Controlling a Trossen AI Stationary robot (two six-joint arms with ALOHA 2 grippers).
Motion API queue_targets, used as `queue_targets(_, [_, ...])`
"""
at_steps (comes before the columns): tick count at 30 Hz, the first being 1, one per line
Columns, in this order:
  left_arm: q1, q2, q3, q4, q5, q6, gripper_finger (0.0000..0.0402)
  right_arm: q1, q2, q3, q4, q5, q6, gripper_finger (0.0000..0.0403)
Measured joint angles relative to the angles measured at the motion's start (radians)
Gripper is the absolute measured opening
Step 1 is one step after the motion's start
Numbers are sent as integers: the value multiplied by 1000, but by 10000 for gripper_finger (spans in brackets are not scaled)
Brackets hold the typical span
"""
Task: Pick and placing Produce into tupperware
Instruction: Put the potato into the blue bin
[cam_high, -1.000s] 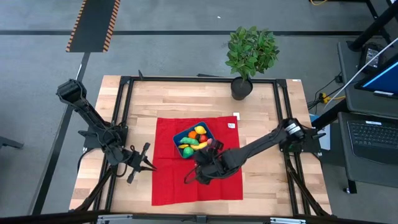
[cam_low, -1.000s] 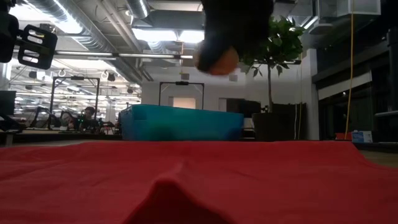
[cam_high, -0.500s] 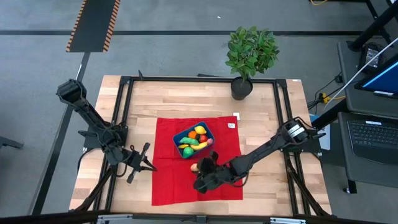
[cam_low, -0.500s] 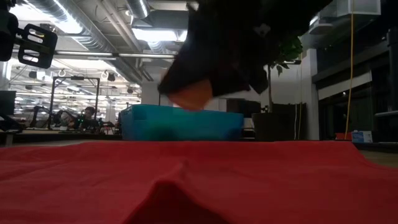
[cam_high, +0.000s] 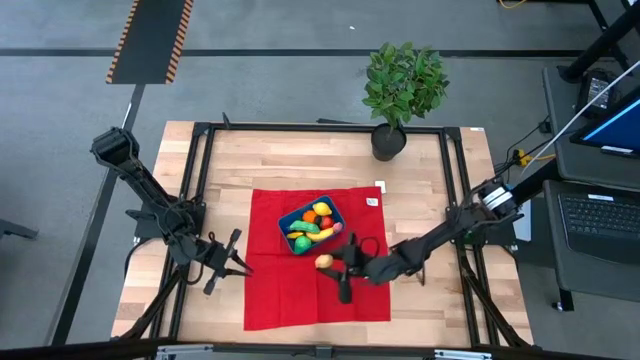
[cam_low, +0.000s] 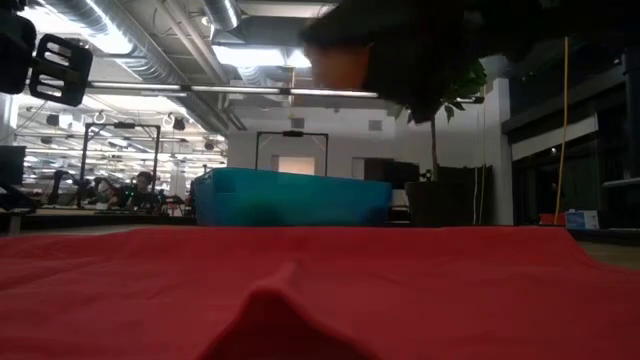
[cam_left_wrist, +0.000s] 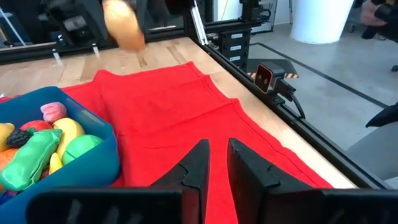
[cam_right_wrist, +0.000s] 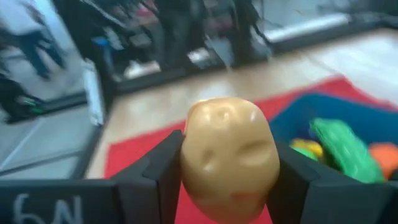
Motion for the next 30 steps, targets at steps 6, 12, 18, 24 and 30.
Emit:
queue_targets(6, [4,0,0,6,-2,0,62,0,-113,-167,234,-91,-187,174])
queue_targets(12, [23,0,0,16,-3,-1,72,-11,-211,-264,248,-103,-241,174])
queue_targets(18, [29,0,0,19,-3,0,81,-13,-271,-307,256,-187,-328,174])
queue_targets(24, [30,0,0,20,-4,2,87,-16,-294,-324,250,-218,-361,174])
queue_targets(30, [31,0,0,20,-5,8,78,-58,-295,-317,257,-149,-310,174])
